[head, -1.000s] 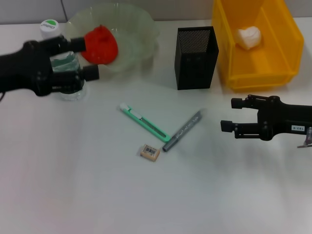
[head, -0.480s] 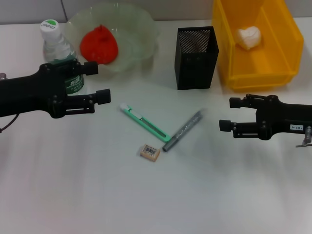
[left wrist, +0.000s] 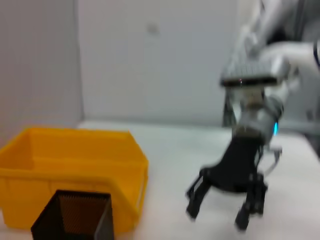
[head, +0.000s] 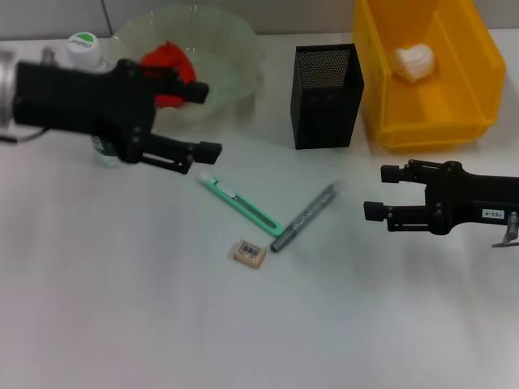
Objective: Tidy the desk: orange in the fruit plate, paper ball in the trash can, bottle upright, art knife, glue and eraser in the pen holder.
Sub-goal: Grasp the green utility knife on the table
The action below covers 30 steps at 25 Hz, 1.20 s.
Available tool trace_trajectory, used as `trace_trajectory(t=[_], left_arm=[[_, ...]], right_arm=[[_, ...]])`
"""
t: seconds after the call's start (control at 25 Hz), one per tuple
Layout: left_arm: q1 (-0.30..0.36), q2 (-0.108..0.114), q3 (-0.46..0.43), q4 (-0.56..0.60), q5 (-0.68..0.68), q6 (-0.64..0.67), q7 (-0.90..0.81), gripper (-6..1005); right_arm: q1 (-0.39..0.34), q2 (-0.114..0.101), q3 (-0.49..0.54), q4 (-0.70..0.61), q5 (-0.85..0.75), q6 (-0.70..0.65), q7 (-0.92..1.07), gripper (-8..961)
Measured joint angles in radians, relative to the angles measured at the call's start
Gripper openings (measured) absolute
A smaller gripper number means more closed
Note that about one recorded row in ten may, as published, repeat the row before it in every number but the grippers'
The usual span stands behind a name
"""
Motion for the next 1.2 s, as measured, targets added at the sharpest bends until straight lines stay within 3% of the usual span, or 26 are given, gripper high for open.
trace_trajectory(t=[0.12, 0.32, 0.64, 0.8, 1.2], left_arm=[[-0.079, -0.015, 0.017, 0.045, 0.131, 0.003, -0.010, 856], [-0.193, -0.065, 0.119, 0.133, 0.348, -0.016, -0.001, 855], [-0.298, -0.078, 0.430, 0.138, 0.463, -0.134, -0.006, 853], [-0.321, -0.083, 0.571, 0.105, 0.495, -0.227, -0.008, 853], [-0.344, -0.084, 0.795, -0.014, 0.524, -0.398, -0.006, 850]], right_arm=[[-0.002, 0.000, 0.000, -0.001, -0.003, 0.000, 0.000, 827], [-0.001, -0.001, 0.000, -0.004, -0.011, 0.007, 0.015, 827], [-0.004, -0.001, 0.000, -0.001, -0.013, 0.034, 0.019, 827], [-0.008, 0.004, 0.004, -0.001, -0.012, 0.036, 0.019, 828], [-0.003, 0.022, 0.000, -0.004, -0.010, 0.066, 0.018, 828]])
